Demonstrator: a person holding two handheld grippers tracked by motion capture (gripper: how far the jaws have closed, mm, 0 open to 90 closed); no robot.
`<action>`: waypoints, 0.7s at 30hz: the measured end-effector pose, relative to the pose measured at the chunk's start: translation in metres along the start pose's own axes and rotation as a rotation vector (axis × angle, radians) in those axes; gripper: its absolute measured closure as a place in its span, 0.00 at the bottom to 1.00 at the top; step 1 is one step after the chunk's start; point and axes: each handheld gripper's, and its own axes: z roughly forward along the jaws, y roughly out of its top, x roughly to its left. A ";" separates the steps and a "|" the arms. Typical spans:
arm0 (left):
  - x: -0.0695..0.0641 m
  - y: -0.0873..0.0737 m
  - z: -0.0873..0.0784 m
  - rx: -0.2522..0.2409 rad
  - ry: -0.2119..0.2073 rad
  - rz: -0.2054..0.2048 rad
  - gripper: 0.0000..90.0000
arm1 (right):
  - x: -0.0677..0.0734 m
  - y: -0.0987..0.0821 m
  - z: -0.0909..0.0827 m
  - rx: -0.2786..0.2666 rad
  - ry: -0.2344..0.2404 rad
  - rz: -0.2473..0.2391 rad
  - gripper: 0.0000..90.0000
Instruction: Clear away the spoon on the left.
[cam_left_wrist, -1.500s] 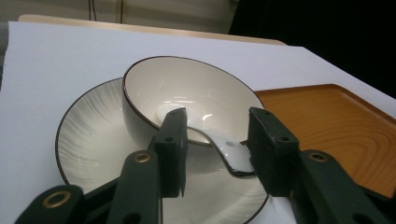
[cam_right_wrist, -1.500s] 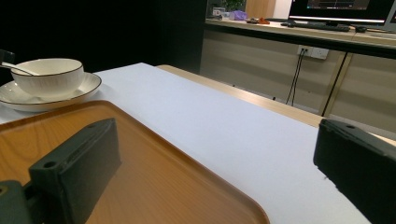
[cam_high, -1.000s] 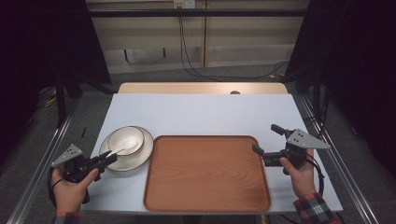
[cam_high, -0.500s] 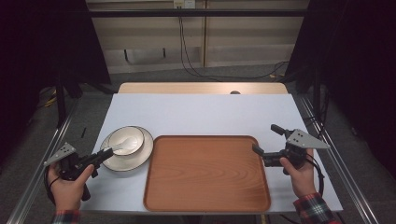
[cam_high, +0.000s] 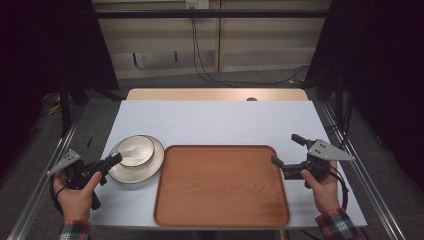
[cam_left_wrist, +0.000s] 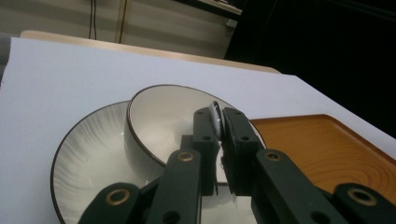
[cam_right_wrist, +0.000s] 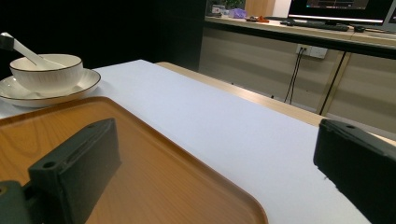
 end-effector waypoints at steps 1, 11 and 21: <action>0.000 0.001 0.002 -0.017 -0.002 0.001 0.94 | 0.000 0.000 -0.001 0.001 0.001 -0.005 0.00; 0.002 0.007 0.013 -0.075 -0.003 0.007 0.94 | 0.000 0.001 -0.003 -0.006 -0.006 -0.006 0.00; 0.004 0.015 0.028 -0.117 0.004 0.010 0.94 | -0.001 0.001 -0.005 -0.014 -0.017 0.005 0.00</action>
